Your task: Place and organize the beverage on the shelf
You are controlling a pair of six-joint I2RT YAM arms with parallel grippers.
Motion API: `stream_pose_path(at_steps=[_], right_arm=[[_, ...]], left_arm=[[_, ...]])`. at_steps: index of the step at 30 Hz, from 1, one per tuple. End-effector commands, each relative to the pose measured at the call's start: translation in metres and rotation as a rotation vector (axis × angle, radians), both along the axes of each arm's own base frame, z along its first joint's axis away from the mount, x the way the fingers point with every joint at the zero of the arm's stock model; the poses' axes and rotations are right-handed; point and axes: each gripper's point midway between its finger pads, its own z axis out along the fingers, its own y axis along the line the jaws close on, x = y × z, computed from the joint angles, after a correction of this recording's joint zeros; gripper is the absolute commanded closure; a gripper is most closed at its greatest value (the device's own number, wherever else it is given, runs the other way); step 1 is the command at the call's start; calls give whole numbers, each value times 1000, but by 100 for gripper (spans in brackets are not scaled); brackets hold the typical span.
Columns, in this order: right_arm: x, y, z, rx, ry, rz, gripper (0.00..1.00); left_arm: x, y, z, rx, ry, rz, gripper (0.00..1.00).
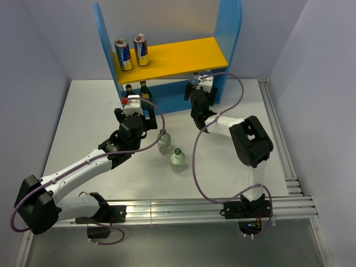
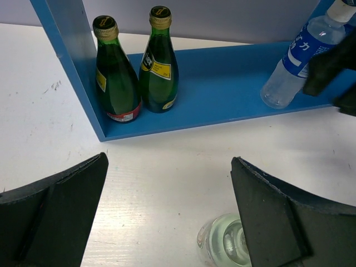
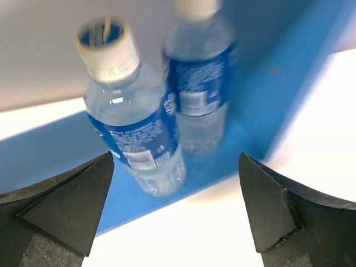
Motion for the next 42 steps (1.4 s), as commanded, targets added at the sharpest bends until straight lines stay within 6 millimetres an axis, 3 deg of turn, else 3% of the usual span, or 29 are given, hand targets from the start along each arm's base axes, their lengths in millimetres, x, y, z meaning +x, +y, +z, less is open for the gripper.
stream_pose_path(at_steps=[1,5,7,10,11,13,15,17,18,20,21,23,25,32,37,42], right_arm=[[-32,-1,61,91,-144,-21,0],[-80,-2,67,80,-137,12,0],[-105,7,58,77,-82,44,0],[-154,6,51,85,-37,77,0],[-184,16,49,91,-32,143,0],[-221,16,49,109,-14,185,0],[-260,31,29,148,38,262,0],[-297,31,13,140,108,321,0],[-308,41,20,195,97,364,0],[-329,39,24,192,97,395,0],[-348,48,23,188,100,449,0],[-367,62,22,209,114,529,0],[-381,82,10,213,157,626,0],[-388,118,-40,187,250,683,0],[-363,123,-64,158,242,624,0],[-338,127,-70,97,190,555,0]], left_arm=[[-2,0,21,-43,-50,-10,1],[-2,1,24,-48,-53,-11,1],[-3,1,26,-55,-58,-13,1],[-4,1,28,-54,-58,-15,1],[-4,2,27,-52,-56,-12,1],[-5,2,29,-58,-61,-14,1],[-6,1,28,-61,-60,-23,1],[-7,1,26,-70,-62,-27,1],[-7,2,27,-72,-64,-24,1],[-7,1,27,-74,-65,-23,1],[-7,2,27,-77,-66,-23,1],[-8,2,29,-78,-70,-21,1],[-8,3,30,-82,-74,-17,1],[-11,2,34,-92,-66,-37,1],[-14,2,37,-104,-73,-47,1],[-13,1,37,-96,-68,-47,1]])
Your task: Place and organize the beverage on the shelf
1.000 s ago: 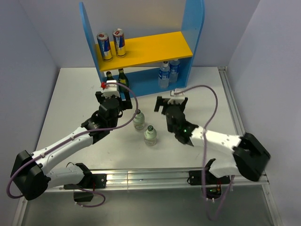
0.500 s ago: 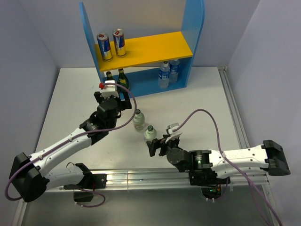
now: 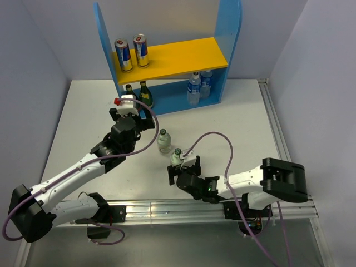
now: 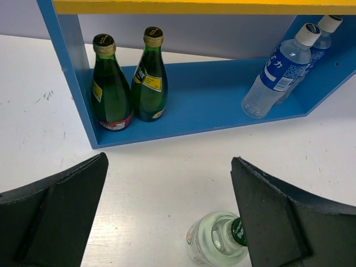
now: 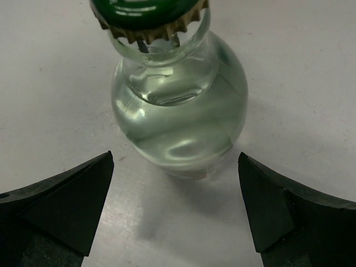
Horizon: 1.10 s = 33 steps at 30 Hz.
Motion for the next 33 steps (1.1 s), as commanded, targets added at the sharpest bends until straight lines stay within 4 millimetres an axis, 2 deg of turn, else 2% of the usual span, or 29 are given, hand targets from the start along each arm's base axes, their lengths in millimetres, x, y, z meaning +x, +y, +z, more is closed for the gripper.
stream_pose_path(at_steps=[1,9,12,14,15,18,19,21,22,25,26,28,29,32,33], right_arm=[[22,14,21,84,-78,-64,0],[56,9,18,97,-169,-179,1],[65,8,16,81,-188,-209,5],[69,5,16,90,-200,-229,14],[70,1,15,85,-207,-242,19],[75,-8,17,72,-226,-285,42],[77,-10,19,66,-227,-288,57],[77,-9,28,66,-228,-281,77],[77,-10,33,74,-225,-287,97],[77,-21,66,74,-244,-332,100],[76,-29,92,103,-262,-358,100],[77,-42,122,86,-310,-382,100],[77,-49,151,142,-338,-390,100],[87,-59,203,163,-381,-351,100],[103,-71,235,208,-402,-398,100]], left_arm=[[-1,-3,10,-28,-19,-14,1],[0,-5,7,-25,-18,-26,1],[1,-7,5,-21,-15,-32,1],[1,-9,3,-18,-11,-36,1],[1,-9,3,-19,-10,-39,1],[1,-10,0,-21,-10,-44,1],[1,-10,1,-20,-11,-46,1],[0,-10,1,-20,-11,-46,1],[0,-10,0,-20,-8,-45,1],[-1,-9,2,-25,-14,-45,1],[-2,-8,2,-27,-16,-45,1],[-3,-7,2,-30,-16,-44,1],[-4,-6,3,-34,-21,-44,1],[-4,-5,4,-35,-24,-39,1],[-4,-4,5,-38,-25,-36,1]])
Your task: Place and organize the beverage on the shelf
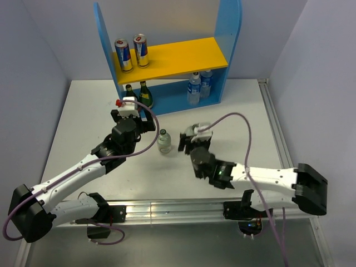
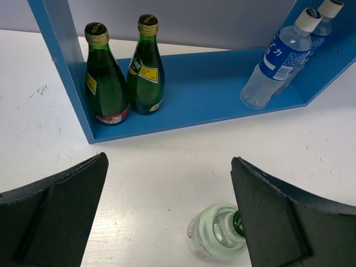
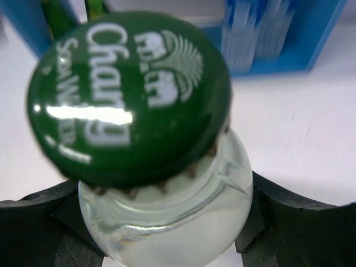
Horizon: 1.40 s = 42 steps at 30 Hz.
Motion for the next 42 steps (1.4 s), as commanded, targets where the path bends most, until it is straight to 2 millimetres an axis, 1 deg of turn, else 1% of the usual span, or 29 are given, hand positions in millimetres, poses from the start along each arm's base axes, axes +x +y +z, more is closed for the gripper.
stream_pose_path(at_steps=[1,2,3,4,5,6,7,8,9,10,11,13,14,15,16,17,18,19,20,21,22,23,25,26,34,39,40,41,42], right_arm=[[34,-25,126,156,-161,-75,100],[42,-28,134,126,-165,-74,100],[58,-43,168,155,-208,-121,100],[66,-40,181,130,-230,-92,100],[78,-39,183,66,-223,-89,100],[85,-41,220,103,-269,-84,100],[99,-53,232,86,-285,-114,100],[111,-46,255,85,-306,-76,100],[120,-48,265,81,-314,-81,100],[143,-46,255,30,-279,-64,100],[150,-50,288,64,-317,-64,100],[173,-55,299,81,-296,-56,100],[197,-65,303,78,-258,-76,100],[209,-62,304,93,-242,-43,100],[231,-59,288,82,-203,-39,100],[239,-71,301,93,-211,-51,100],[248,-70,299,102,-200,-39,100],[266,-67,282,88,-169,-40,100],[272,-75,292,95,-183,-52,100],[279,-75,289,97,-175,-48,100],[293,-73,274,88,-152,-51,100],[298,-80,282,93,-163,-60,100],[313,-79,267,87,-143,-59,100],[316,-82,272,92,-157,-57,100],[338,-86,254,44,-160,-70,100],[349,-85,231,22,-132,-75,99],[353,-84,223,18,-123,-75,92],[354,-83,219,11,-121,-73,63],[356,-83,215,9,-120,-76,45]], left_arm=[[-2,0,18,-50,-45,-7,1],[-2,0,18,-49,-43,-5,1],[-2,1,19,-53,-45,-5,1],[-3,1,20,-54,-49,-5,1],[-3,1,21,-56,-48,-6,1],[-4,1,21,-56,-47,-6,1],[-4,1,23,-60,-49,-8,1],[-5,2,24,-61,-50,-8,1],[-5,3,23,-58,-47,-8,1],[-6,4,24,-60,-47,-3,1],[-6,4,24,-63,-48,-4,1],[-7,4,23,-66,-46,-7,1],[-7,3,22,-65,-44,-11,1],[-8,4,22,-67,-44,-11,1],[-8,3,22,-65,-45,-16,1],[-8,2,21,-63,-42,-17,1],[-8,2,22,-64,-45,-21,1],[-8,1,22,-63,-48,-26,1],[-7,-1,20,-61,-44,-32,1],[-7,-2,20,-62,-44,-33,1],[-6,-4,17,-58,-38,-42,1],[-6,-5,16,-53,-36,-46,1],[-5,-4,14,-45,-35,-37,0],[-4,-3,13,-44,-36,-34,1],[-4,-4,11,-39,-40,-37,1],[-3,-4,8,-33,-32,-34,1],[-3,-4,9,-37,-34,-35,1],[-3,-4,9,-37,-34,-37,1],[-4,-4,8,-39,-34,-38,1]])
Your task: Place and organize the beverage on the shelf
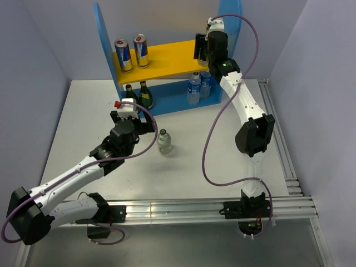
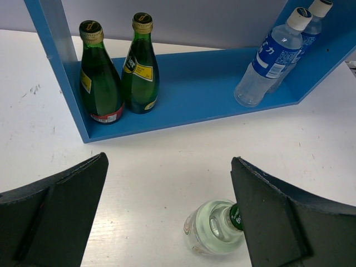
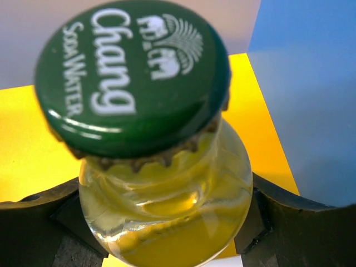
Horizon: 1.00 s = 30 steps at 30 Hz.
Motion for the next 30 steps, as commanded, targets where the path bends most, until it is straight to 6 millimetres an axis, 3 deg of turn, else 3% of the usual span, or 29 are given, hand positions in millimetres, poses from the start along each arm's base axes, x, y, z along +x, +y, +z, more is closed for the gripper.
stream_pose_path(at_steps=[1,2,8,9,10,11,12,14,15,16,17,18,19,21,23,28,29,30], right_arm=[[10,0,50,41,-188,-3,31],[11,-2,46,37,-184,-11,1],[7,-1,27,42,-160,-7,0],[-3,0,40,55,-185,10,0],[-7,7,24,55,-165,58,0],[-13,12,22,62,-157,91,0],[-25,13,30,65,-165,125,0],[-37,26,21,78,-158,208,0],[-48,30,30,86,-171,248,0],[-53,30,16,86,-149,253,0],[-60,31,15,100,-148,267,0],[-70,28,26,108,-172,268,0],[-75,25,11,109,-151,260,0],[-89,20,16,129,-156,251,0],[-101,18,-4,150,-105,242,0],[-161,3,-23,163,-84,186,0],[-177,12,-27,172,-84,209,0],[-203,9,-41,174,-77,217,0]], left_arm=[[0,-3,9,-21,-27,-12,1],[0,-2,9,-22,-28,-11,1],[-1,0,11,-26,-28,-5,1],[-1,-1,13,-30,-30,-7,1],[-1,0,13,-31,-31,-7,1],[-1,-1,13,-30,-30,-8,1],[-1,-1,14,-34,-32,-10,1],[-2,-1,16,-38,-32,-8,1],[-2,-2,17,-43,-34,-13,1],[-3,-2,18,-49,-35,-15,1],[-3,-2,20,-60,-36,-17,1],[-4,-3,20,-62,-35,-24,1],[-5,-4,21,-66,-34,-27,1],[-6,-3,23,-76,-35,-29,1],[-7,-2,25,-81,-37,-22,1],[-6,0,24,-76,-31,-11,1],[-6,0,27,-78,-34,-10,1],[-5,0,26,-74,-31,-8,1]])
